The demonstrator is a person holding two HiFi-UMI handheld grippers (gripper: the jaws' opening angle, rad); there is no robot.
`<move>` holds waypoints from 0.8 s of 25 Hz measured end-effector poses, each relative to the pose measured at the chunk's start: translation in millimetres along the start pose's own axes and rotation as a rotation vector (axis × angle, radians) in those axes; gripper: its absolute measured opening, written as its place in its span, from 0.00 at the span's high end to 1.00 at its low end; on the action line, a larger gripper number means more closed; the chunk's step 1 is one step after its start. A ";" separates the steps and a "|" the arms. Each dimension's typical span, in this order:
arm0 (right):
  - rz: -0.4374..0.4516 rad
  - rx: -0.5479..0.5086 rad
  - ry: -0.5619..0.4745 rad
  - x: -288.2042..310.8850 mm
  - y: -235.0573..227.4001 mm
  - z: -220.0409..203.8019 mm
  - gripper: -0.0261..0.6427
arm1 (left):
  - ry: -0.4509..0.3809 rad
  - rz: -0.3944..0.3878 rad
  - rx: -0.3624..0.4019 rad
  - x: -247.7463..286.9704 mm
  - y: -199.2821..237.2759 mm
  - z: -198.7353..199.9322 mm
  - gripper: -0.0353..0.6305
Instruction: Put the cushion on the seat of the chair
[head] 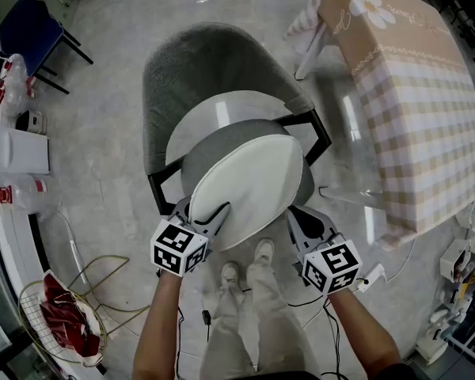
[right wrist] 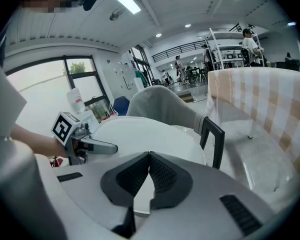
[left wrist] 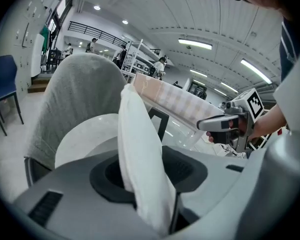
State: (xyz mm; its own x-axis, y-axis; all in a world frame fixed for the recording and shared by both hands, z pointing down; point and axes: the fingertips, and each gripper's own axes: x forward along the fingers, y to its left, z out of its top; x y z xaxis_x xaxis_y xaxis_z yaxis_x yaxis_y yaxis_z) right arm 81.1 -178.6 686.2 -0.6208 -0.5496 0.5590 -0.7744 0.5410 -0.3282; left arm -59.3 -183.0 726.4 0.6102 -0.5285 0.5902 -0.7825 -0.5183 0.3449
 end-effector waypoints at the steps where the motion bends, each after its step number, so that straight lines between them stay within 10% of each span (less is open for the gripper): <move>1: 0.000 0.002 0.003 0.9 -0.5 -1.3 0.94 | 0.007 0.012 -0.002 1.5 4.0 -0.9 0.69; 20: 0.020 0.028 0.037 22.5 -3.0 -17.2 0.94 | 0.035 0.272 0.022 13.6 59.8 -12.6 0.37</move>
State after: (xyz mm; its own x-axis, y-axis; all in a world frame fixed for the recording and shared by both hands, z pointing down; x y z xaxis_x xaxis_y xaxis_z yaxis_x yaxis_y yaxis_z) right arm 71.5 -181.7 712.9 -0.6317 -0.5150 0.5795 -0.7653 0.5333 -0.3604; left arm -99.4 -212.7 764.3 0.3732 -0.6272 0.6836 -0.9139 -0.3754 0.1545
